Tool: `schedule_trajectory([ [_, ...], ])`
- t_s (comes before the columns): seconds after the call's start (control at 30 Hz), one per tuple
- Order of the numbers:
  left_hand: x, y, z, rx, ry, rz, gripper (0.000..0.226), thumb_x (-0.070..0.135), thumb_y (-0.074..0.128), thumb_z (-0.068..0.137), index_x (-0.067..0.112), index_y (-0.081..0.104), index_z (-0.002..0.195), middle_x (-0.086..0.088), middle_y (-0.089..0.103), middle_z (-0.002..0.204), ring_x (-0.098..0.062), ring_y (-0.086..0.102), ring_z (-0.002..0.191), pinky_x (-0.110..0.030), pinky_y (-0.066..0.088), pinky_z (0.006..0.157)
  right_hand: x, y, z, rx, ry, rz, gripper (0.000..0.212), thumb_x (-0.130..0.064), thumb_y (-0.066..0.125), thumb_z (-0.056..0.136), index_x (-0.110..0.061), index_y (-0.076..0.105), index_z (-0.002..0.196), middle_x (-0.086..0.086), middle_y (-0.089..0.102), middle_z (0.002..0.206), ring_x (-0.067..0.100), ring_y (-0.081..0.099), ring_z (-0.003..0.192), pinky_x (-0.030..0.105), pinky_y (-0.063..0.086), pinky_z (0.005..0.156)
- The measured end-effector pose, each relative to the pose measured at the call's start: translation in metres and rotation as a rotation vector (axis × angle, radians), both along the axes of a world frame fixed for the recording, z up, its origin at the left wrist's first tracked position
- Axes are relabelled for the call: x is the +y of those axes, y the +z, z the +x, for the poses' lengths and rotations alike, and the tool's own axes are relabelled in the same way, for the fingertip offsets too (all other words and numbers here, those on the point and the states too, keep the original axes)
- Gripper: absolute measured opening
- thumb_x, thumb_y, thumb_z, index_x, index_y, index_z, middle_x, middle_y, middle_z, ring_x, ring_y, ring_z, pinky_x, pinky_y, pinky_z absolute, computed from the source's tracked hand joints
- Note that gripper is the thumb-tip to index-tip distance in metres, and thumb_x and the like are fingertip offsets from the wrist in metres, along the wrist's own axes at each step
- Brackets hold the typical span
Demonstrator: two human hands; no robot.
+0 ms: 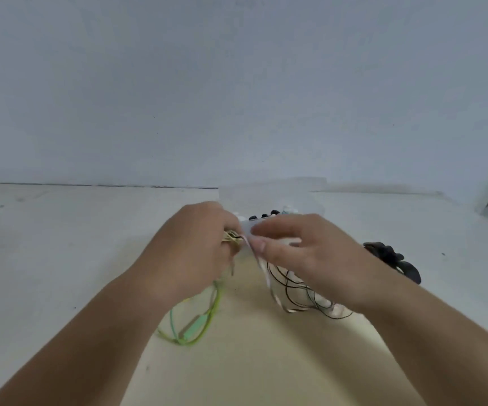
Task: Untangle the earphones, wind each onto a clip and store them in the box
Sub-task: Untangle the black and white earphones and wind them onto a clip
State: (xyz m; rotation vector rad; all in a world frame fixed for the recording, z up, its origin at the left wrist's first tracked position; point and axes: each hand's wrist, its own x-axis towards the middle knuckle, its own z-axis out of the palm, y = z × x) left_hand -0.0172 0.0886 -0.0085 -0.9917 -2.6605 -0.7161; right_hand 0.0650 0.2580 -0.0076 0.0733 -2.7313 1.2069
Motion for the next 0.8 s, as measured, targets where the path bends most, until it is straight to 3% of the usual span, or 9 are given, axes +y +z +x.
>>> schedule_trajectory([
  [0.13,0.003,-0.001,0.002,0.043,0.002,-0.016,0.019,0.033,0.061,0.092,0.039,0.055,0.075,0.010,0.047,0.077,-0.014,0.050,0.077,-0.031,0.035,0.066,-0.007,0.001,0.000,-0.055,0.002,-0.362,0.029,-0.036,0.058,0.097,-0.013,0.076,0.093,0.008,0.077,0.083,0.025,0.074,0.083,0.030,0.055,0.086],
  [0.2,0.001,-0.002,0.000,0.074,0.042,-0.021,0.015,0.035,0.059,0.094,0.038,0.057,0.080,0.011,0.047,0.079,-0.016,0.052,0.080,-0.032,0.039,0.067,-0.004,0.006,0.000,-0.101,-0.096,-0.612,0.038,-0.029,0.047,0.102,-0.002,0.072,0.094,0.019,0.075,0.078,0.040,0.072,0.078,0.045,0.056,0.090],
  [0.27,0.001,-0.002,0.000,0.074,0.061,-0.033,0.009,0.032,0.059,0.093,0.038,0.063,0.086,0.011,0.050,0.084,-0.017,0.055,0.086,-0.034,0.046,0.073,-0.002,0.009,0.000,-0.126,-0.087,-0.693,0.048,-0.034,0.043,0.103,0.003,0.071,0.093,0.024,0.073,0.076,0.040,0.070,0.068,0.045,0.059,0.080],
  [0.4,0.004,-0.002,0.004,0.058,0.016,-0.091,0.010,0.030,0.058,0.090,0.036,0.059,0.082,0.009,0.048,0.083,-0.017,0.053,0.086,-0.032,0.044,0.072,-0.008,0.005,0.002,-0.091,0.036,-0.478,0.027,-0.019,0.063,0.094,0.002,0.071,0.079,0.011,0.067,0.061,0.023,0.062,0.054,0.027,0.053,0.060],
  [0.47,0.003,-0.003,0.003,0.056,0.006,-0.089,0.004,0.038,0.062,0.090,0.035,0.061,0.086,0.009,0.049,0.084,-0.016,0.053,0.086,-0.031,0.044,0.072,-0.007,0.003,0.001,-0.002,0.022,-0.494,0.024,-0.015,0.062,0.094,-0.002,0.070,0.076,0.008,0.061,0.056,0.022,0.056,0.052,0.028,0.052,0.059],
  [0.57,0.001,-0.003,0.000,0.070,0.029,-0.080,0.009,0.044,0.064,0.089,0.037,0.059,0.087,0.010,0.051,0.086,-0.015,0.054,0.088,-0.032,0.045,0.073,-0.001,0.009,0.000,-0.005,-0.033,-0.593,0.042,-0.044,0.066,0.085,-0.003,0.071,0.075,0.011,0.061,0.058,0.024,0.057,0.054,0.035,0.054,0.062],
  [0.63,0.001,-0.003,-0.001,0.088,0.045,-0.073,0.013,0.042,0.064,0.090,0.036,0.055,0.082,0.010,0.049,0.084,-0.016,0.054,0.085,-0.031,0.042,0.069,-0.001,0.010,0.001,-0.084,-0.033,-0.429,0.049,-0.055,0.073,0.076,-0.007,0.073,0.075,0.009,0.064,0.060,0.022,0.058,0.054,0.035,0.051,0.062],
  [0.7,0.004,-0.005,0.000,0.089,0.043,-0.088,0.012,0.039,0.063,0.089,0.034,0.055,0.081,0.009,0.049,0.084,-0.016,0.053,0.084,-0.031,0.039,0.066,-0.007,0.006,0.004,-0.137,0.004,-0.250,0.041,-0.050,0.074,0.074,-0.009,0.071,0.072,0.002,0.064,0.057,0.017,0.055,0.052,0.027,0.045,0.058],
  [0.8,0.009,-0.007,0.004,0.068,0.035,-0.091,0.008,0.037,0.065,0.085,0.031,0.062,0.089,0.009,0.050,0.087,-0.016,0.054,0.087,-0.031,0.039,0.066,-0.012,0.000,0.004,-0.129,0.031,-0.240,0.025,-0.022,0.075,0.084,-0.003,0.067,0.069,-0.001,0.056,0.050,0.015,0.046,0.047,0.020,0.038,0.049],
])
